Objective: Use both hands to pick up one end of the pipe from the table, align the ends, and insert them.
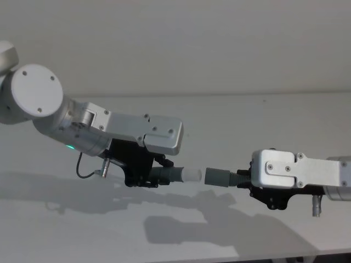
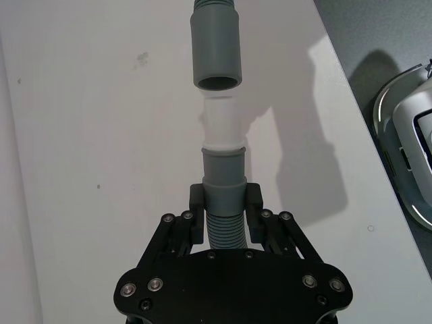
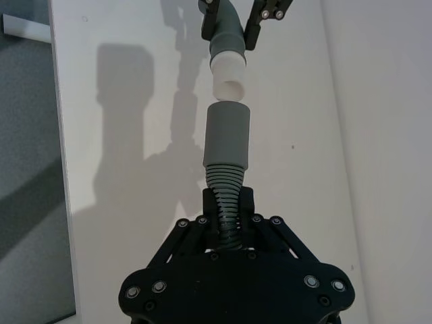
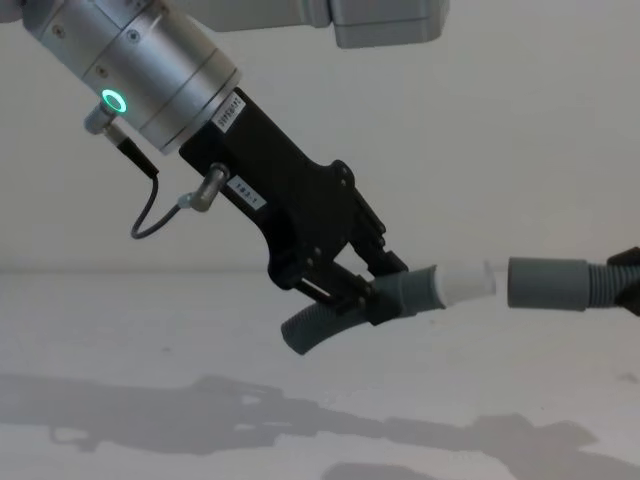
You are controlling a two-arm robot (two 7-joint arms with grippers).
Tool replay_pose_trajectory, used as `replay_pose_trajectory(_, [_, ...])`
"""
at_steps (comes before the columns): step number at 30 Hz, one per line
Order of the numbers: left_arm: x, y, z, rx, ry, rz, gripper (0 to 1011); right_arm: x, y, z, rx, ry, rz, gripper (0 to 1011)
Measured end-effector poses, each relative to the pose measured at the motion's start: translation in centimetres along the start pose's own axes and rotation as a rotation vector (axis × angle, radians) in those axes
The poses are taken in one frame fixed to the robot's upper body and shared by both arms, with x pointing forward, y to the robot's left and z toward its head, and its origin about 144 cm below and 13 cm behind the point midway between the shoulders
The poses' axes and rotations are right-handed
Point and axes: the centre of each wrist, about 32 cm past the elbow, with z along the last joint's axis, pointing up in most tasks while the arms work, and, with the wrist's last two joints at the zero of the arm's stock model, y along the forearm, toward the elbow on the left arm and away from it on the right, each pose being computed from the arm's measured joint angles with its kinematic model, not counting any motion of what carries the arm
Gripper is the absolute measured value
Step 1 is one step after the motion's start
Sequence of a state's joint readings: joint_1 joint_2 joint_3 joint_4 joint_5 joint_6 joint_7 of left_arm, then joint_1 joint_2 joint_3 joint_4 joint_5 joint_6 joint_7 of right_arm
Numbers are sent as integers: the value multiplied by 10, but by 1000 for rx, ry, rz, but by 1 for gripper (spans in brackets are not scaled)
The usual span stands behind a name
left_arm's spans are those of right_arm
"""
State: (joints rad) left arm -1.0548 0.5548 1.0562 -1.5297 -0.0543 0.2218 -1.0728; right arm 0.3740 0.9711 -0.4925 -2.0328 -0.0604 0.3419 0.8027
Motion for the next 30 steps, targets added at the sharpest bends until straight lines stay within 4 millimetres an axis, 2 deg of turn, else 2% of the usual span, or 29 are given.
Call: replay_pose_trajectory(30, [5,-4,5,3,-11,-4,327,5,-1,2,31,-31,39,155])
